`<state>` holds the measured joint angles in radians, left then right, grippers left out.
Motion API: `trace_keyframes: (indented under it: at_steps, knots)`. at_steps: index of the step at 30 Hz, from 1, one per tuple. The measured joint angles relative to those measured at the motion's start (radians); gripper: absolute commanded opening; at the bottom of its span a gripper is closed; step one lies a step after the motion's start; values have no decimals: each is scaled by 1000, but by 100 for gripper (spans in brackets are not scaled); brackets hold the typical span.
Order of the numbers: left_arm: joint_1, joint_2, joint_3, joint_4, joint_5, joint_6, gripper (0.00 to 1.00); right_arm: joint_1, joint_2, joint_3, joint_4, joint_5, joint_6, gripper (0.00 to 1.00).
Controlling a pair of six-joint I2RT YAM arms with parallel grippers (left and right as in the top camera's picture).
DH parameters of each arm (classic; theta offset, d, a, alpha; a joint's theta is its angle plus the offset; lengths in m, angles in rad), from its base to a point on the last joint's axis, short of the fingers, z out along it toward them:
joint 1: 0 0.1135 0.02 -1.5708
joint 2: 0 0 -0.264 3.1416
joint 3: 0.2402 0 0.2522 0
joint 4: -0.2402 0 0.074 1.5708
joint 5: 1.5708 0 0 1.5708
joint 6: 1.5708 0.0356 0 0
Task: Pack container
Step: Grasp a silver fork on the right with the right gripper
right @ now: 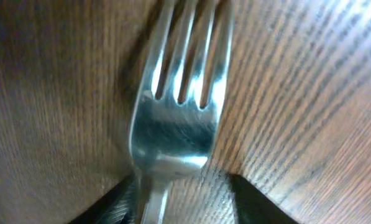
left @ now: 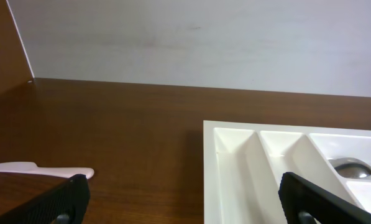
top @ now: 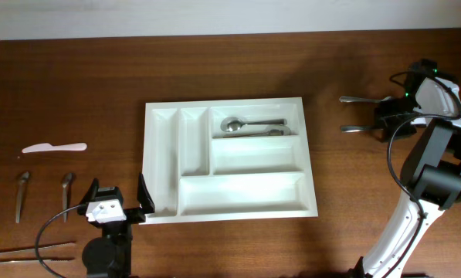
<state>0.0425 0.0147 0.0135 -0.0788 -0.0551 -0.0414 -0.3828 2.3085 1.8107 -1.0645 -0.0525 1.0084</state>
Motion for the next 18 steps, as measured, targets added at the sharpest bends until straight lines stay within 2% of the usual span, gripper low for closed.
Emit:
trace_keyframes:
  at_steps: [7, 12, 18]
  knots:
    - [0, 0, 0, 0, 0, 0, 99, 0, 0, 1, 25, -12, 6, 11]
    - [0, 0, 0, 0, 0, 0, 99, 0, 0, 2, 26, -27, 5, 4]
    - [0, 0, 0, 0, 0, 0, 99, -1, 0, 2, 36, -77, 5, 4]
